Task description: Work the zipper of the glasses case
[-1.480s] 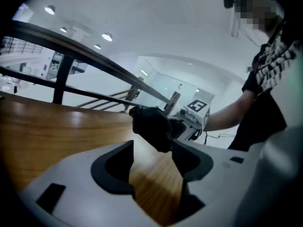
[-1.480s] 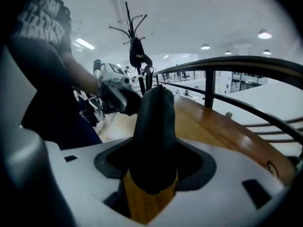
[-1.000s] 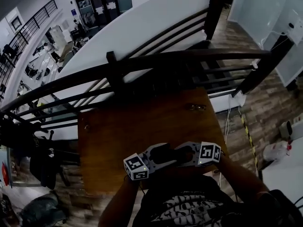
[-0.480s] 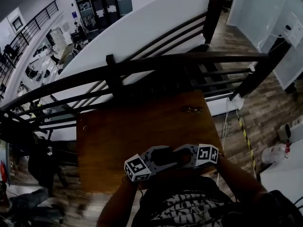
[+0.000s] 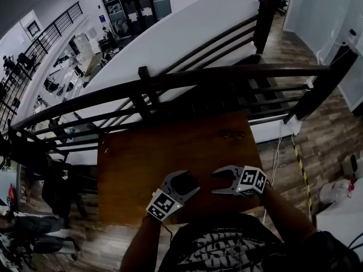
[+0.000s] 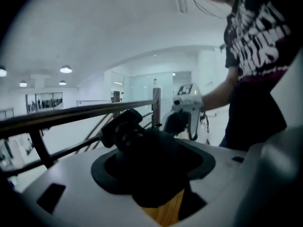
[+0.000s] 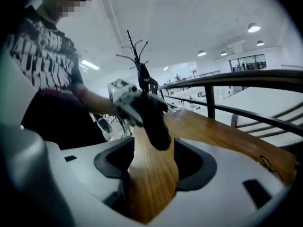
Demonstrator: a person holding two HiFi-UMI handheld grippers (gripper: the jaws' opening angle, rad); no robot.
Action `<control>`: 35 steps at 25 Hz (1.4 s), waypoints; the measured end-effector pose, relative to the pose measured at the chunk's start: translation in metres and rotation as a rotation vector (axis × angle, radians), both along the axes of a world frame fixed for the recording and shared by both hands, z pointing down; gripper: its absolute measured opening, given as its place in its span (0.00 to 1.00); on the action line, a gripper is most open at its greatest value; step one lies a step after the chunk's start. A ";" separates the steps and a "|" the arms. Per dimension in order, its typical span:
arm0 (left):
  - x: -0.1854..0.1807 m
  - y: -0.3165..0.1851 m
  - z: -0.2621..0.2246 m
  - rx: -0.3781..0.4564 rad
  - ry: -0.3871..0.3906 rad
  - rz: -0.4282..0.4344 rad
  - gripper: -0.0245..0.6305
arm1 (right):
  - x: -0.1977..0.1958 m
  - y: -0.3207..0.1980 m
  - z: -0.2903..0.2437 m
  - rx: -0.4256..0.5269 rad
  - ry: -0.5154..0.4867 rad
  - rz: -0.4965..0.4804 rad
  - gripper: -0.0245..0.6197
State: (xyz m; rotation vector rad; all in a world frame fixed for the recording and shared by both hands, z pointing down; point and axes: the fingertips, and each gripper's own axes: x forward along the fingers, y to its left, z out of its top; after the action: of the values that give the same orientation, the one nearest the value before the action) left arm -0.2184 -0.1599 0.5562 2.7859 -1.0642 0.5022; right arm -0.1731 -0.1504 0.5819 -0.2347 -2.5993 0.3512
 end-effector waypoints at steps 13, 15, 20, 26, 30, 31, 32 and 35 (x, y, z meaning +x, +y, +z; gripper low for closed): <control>0.030 -0.002 0.009 0.002 -0.206 -0.112 0.46 | -0.041 0.008 -0.057 0.013 -0.019 -0.159 0.25; 0.034 0.003 0.003 0.029 -0.221 -0.094 0.46 | -0.037 0.014 -0.062 -0.056 -0.042 -0.191 0.21; 0.045 0.021 -0.008 0.073 -0.218 -0.051 0.45 | -0.022 0.020 -0.068 -0.148 -0.051 -0.243 0.04; 0.051 0.030 -0.029 0.132 -0.174 -0.095 0.45 | -0.012 0.019 -0.053 -0.229 0.012 -0.199 0.04; 0.054 0.036 -0.035 0.145 -0.125 -0.098 0.45 | -0.009 0.019 -0.026 -0.227 0.100 -0.172 0.04; 0.055 0.036 -0.039 0.150 -0.106 -0.104 0.45 | -0.008 0.019 -0.017 -0.216 0.131 -0.161 0.04; 0.055 0.037 -0.043 0.154 -0.088 -0.111 0.45 | -0.006 0.019 -0.008 -0.211 0.157 -0.147 0.04; 0.055 0.037 -0.040 0.126 -0.051 -0.122 0.45 | -0.004 0.016 0.008 -0.251 0.193 -0.085 0.04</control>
State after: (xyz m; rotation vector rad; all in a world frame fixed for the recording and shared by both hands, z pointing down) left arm -0.1631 -0.1227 0.5161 2.8052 -1.3101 0.5106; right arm -0.1771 -0.1348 0.5902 -0.3774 -2.3452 0.6382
